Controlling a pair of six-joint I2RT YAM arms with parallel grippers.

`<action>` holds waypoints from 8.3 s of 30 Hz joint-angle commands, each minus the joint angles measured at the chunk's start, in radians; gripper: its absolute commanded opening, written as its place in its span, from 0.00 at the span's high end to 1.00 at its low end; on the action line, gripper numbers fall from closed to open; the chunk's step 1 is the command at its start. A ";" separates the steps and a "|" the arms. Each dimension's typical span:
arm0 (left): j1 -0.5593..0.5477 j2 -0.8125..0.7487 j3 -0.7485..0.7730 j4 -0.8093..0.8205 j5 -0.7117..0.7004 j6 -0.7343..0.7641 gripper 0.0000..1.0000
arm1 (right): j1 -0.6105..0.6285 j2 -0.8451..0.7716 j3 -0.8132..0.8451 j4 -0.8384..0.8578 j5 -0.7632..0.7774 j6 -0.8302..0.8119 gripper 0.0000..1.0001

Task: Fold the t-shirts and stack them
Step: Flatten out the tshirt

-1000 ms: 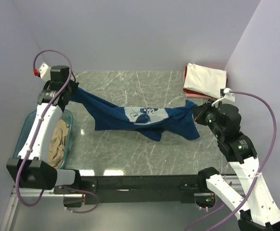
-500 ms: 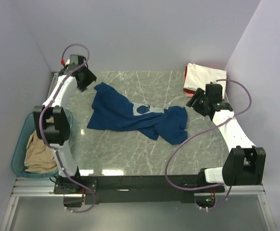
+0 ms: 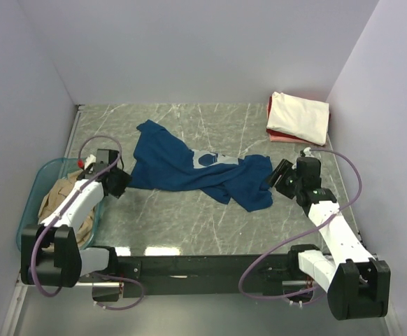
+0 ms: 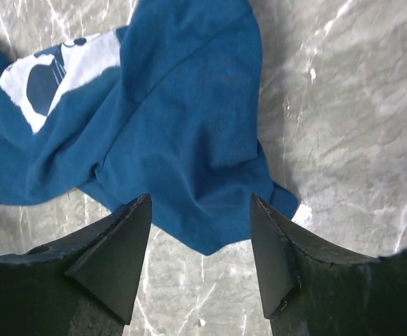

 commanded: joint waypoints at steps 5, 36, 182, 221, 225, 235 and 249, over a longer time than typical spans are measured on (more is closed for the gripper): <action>-0.009 0.093 -0.002 0.137 -0.011 -0.059 0.56 | 0.001 0.006 -0.015 0.085 -0.052 0.025 0.38; 0.014 0.169 0.131 0.113 -0.051 0.034 0.99 | -0.011 0.158 -0.090 0.174 -0.003 0.051 0.37; 0.046 0.207 0.145 0.016 0.099 0.192 0.59 | -0.034 0.187 0.269 0.028 -0.023 0.057 1.00; -0.009 0.248 0.034 0.070 -0.017 0.016 0.64 | -0.034 0.176 0.212 0.079 -0.083 0.054 1.00; -0.018 0.277 0.038 0.071 -0.037 0.014 0.64 | -0.034 0.179 0.206 0.088 -0.095 0.059 1.00; -0.021 0.189 0.111 -0.037 -0.118 0.056 0.99 | -0.034 0.120 0.250 0.018 -0.132 0.048 1.00; -0.015 -0.259 0.502 -0.366 -0.237 0.096 1.00 | -0.132 -0.095 0.520 -0.255 -0.212 0.083 1.00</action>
